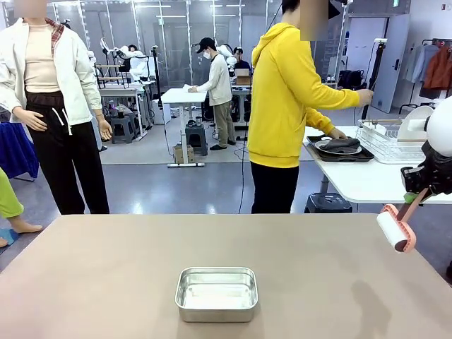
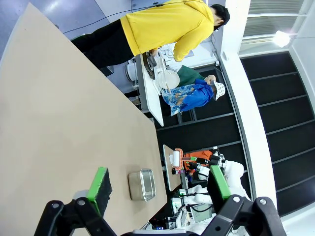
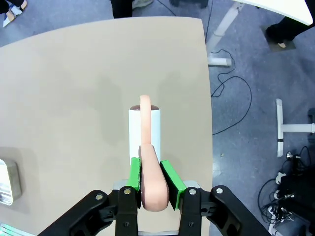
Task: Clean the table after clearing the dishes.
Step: Place the Lint Roller back on top of the Airtight Container.
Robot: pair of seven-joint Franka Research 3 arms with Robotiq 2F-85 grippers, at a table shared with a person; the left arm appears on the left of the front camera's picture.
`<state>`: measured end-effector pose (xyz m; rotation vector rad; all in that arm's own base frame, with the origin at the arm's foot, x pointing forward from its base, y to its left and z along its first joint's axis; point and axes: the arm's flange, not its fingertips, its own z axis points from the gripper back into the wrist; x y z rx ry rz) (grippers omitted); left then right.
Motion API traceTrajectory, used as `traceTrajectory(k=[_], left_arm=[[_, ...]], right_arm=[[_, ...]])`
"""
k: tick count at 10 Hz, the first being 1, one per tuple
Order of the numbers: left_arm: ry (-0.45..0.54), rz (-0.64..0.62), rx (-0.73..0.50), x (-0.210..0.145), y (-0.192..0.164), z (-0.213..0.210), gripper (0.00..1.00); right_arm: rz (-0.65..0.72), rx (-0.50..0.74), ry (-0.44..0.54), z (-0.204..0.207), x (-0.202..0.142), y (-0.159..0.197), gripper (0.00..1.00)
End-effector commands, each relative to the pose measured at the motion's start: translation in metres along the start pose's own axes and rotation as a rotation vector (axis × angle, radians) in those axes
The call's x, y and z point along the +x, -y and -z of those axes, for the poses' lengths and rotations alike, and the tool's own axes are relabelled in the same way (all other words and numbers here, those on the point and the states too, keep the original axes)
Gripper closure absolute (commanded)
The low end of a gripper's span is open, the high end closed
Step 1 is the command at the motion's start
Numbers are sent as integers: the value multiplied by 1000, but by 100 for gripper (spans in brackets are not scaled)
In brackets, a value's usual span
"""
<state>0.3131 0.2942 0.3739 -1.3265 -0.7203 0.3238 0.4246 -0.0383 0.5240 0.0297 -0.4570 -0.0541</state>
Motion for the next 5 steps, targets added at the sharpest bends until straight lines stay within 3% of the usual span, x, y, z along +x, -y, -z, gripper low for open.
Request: traceTrajectory(k=[1,3,5], left_arm=[[-4,-13,-9,2,5,-3,0],[-4,-13,-9,2,5,-3,0],[-4,-13,-9,2,5,-3,0]], right_arm=[[-237,136,110,-31,5,-34,77],[-602,321,147,-74,5,-120,77],[-1155,427,37,-101,-8,-225,77]])
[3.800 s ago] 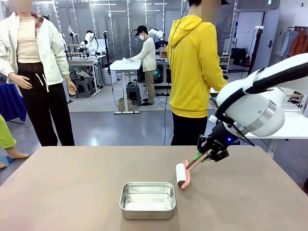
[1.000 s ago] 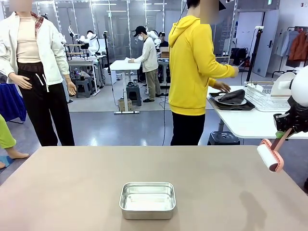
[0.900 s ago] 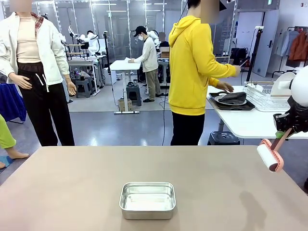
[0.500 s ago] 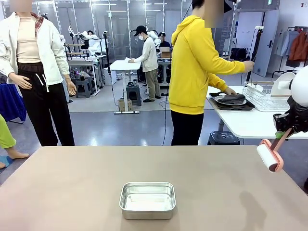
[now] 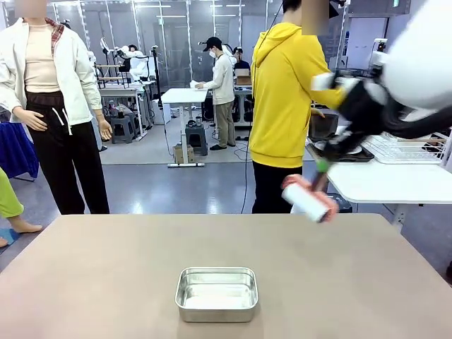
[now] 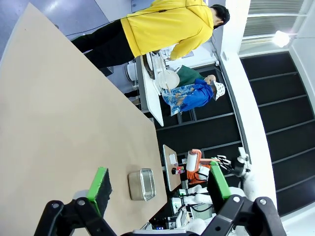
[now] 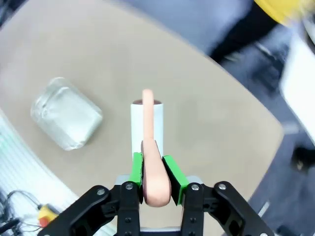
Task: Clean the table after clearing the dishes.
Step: Place the Lint Roller back on top of the Airtight Container.
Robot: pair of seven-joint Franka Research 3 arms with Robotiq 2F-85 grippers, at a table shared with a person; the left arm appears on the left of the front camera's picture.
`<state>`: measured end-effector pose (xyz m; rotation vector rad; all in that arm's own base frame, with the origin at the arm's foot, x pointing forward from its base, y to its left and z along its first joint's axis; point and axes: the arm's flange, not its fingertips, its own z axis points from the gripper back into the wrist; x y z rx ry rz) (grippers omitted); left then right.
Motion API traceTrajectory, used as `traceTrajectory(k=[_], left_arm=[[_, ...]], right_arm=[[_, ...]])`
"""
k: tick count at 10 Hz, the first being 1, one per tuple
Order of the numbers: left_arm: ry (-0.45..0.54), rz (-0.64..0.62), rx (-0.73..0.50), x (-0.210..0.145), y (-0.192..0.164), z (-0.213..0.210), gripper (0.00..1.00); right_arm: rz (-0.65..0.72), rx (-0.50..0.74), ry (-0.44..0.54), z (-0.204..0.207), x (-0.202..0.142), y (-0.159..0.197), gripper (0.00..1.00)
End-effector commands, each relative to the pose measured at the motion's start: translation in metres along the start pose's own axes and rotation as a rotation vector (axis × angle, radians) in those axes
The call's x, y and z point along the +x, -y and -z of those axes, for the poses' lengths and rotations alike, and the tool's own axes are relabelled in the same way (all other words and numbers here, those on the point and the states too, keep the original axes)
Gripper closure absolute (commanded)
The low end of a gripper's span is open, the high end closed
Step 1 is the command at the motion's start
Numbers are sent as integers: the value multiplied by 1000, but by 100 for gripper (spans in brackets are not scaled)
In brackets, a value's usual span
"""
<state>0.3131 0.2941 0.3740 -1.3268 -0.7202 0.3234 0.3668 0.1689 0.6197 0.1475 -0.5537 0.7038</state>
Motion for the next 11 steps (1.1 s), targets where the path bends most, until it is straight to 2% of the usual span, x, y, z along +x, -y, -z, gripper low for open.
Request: traceTrajectory(k=[1,3,5,7,11], left_arm=[[-4,-14,-9,2,5,-3,0],[-4,-14,-9,2,5,-3,0],[-4,-14,-9,2,5,-3,0],[-4,-14,-9,2,5,-3,0],[-4,-14,-9,2,5,-3,0]], right_arm=[[-552,218,-103,21,41,-32,77],[-720,277,-190,60,83,-113,77],[-825,286,-283,121,86,-173,77],[-872,273,-269,162,80,-191,77],[-824,308,-296,214,82,-172,77]])
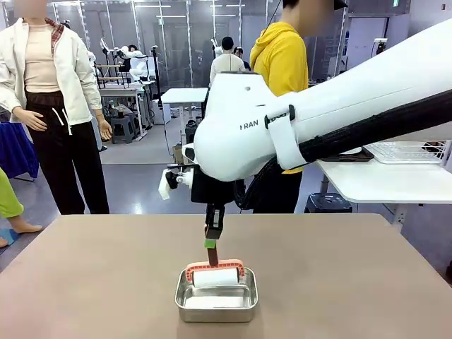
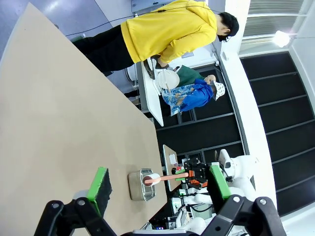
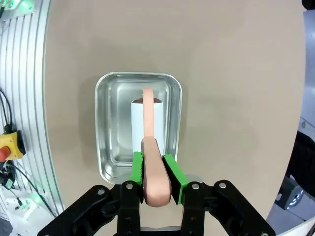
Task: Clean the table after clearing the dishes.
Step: Place the Lint Roller back on top of the Airtight Container.
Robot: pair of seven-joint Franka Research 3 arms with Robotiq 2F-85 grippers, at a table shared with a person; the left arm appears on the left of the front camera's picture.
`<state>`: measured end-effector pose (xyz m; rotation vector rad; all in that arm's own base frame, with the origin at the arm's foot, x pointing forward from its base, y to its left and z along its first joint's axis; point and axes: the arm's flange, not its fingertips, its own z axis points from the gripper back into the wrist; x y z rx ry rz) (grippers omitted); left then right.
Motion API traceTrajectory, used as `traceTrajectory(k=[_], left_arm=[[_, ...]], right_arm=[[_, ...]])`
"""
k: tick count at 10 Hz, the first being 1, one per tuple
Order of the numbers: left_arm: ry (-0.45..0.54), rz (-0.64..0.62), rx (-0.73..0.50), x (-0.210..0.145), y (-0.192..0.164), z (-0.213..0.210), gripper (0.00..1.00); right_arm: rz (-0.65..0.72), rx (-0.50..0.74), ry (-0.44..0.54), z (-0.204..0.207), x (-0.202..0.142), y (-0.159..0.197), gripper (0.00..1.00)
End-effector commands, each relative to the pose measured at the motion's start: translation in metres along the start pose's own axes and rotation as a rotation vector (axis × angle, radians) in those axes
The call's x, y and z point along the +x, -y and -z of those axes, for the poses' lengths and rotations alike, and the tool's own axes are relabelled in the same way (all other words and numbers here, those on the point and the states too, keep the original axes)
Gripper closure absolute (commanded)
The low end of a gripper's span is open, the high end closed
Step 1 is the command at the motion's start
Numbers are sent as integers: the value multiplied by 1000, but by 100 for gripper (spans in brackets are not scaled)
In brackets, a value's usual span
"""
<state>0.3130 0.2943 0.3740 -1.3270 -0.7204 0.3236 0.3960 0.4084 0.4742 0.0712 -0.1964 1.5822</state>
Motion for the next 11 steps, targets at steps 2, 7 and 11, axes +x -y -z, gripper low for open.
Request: traceTrajectory(k=[2,7,11], left_arm=[[-4,-14,-9,2,5,-3,0],[-4,-14,-9,2,5,-3,0],[-4,-14,-9,2,5,-3,0]], right_arm=[[41,64,31,17,-10,21,77],[109,6,93,19,-35,47,33],[74,9,107,8,-44,43,0]])
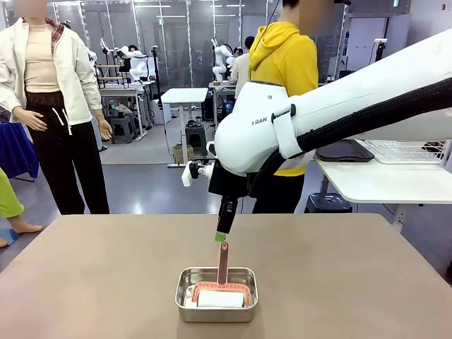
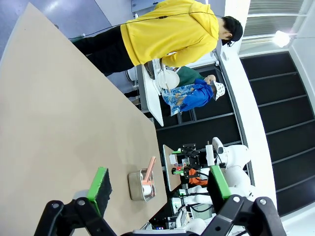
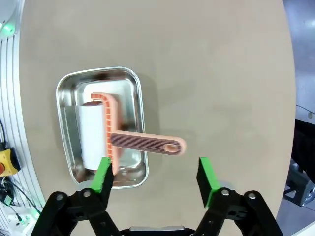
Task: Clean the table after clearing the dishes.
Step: Place the Lint Roller back on top of the Airtight Container.
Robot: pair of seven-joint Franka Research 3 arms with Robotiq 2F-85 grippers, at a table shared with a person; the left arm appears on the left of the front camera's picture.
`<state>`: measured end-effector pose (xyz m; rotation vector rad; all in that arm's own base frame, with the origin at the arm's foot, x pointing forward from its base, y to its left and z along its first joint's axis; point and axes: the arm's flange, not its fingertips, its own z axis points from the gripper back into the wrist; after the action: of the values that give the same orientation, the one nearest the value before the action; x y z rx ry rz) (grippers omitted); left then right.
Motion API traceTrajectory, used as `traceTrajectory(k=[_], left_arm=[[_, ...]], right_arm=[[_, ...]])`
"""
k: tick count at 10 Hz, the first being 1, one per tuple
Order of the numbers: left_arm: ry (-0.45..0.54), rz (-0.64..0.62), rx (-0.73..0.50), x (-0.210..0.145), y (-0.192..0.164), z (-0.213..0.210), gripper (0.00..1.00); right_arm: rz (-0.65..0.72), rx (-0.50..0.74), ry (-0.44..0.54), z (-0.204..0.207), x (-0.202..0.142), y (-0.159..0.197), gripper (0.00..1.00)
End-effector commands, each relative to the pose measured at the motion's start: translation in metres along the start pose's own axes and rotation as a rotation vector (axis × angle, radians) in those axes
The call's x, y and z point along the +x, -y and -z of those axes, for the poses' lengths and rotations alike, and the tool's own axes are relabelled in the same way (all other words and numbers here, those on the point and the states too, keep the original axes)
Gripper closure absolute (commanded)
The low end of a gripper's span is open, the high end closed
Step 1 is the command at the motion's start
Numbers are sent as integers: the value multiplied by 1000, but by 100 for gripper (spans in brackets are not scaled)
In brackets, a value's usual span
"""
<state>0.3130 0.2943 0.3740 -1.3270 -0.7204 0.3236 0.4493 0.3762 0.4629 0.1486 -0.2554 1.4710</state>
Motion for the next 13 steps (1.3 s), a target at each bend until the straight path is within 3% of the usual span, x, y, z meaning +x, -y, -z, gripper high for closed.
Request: traceTrajectory(k=[1,2,3,13], left_arm=[[-4,-13,-9,2,5,-3,0],[-4,-13,-9,2,5,-3,0],[-4,-13,-9,2,5,-3,0],[-4,-13,-9,2,5,-3,0]], right_arm=[[-33,-2,18,-4,-12,-8,0],[-25,-47,11,-8,-17,-9,0],[-8,-4,2,-3,0,-1,0],[-8,-4,2,-3,0,-1,0]])
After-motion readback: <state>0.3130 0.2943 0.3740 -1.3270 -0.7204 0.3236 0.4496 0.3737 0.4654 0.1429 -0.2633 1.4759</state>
